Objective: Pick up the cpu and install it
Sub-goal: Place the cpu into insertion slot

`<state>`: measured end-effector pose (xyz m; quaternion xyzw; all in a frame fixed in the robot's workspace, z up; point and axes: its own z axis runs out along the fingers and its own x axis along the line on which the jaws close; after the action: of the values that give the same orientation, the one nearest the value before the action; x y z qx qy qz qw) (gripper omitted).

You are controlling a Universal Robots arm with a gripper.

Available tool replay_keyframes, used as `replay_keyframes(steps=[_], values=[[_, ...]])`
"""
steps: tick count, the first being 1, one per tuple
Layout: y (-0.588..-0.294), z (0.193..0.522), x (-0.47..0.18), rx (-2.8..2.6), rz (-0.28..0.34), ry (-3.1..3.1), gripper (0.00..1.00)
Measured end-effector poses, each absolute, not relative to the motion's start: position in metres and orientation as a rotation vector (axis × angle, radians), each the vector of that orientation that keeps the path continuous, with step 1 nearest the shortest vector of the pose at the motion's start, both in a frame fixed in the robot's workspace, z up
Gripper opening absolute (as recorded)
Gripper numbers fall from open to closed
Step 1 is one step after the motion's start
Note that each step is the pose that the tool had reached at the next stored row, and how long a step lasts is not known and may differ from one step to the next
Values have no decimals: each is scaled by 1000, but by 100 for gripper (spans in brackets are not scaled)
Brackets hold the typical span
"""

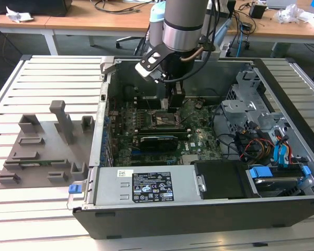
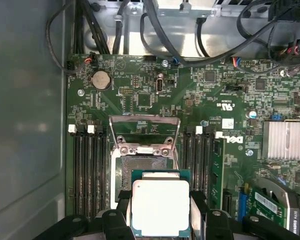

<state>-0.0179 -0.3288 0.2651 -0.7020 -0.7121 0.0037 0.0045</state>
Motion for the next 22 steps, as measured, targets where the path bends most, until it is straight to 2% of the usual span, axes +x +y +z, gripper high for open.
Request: replay_keyframes(steps=[22], values=[[-324, 229, -22, -2200, 13, -2231, 55]])
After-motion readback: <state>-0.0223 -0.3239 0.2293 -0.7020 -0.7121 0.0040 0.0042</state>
